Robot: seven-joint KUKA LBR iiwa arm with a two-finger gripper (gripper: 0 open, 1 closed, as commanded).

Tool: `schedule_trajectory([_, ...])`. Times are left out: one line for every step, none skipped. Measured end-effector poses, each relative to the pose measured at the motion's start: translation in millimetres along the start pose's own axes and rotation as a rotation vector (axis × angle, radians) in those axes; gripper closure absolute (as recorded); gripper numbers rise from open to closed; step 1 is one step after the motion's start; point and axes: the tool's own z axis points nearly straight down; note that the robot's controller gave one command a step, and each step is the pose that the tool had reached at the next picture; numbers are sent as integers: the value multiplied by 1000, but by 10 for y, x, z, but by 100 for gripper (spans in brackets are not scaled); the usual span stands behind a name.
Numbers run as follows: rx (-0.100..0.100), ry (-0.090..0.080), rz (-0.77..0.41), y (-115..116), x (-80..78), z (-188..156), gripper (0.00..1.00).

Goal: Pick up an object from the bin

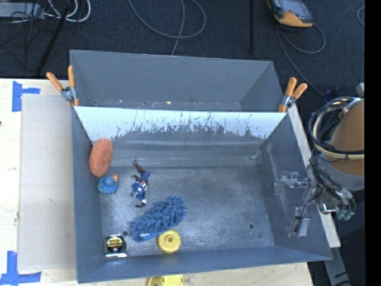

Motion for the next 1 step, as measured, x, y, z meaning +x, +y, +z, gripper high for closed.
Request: schedule_trajectory([2,-8,-5,6,-18,-40,0])
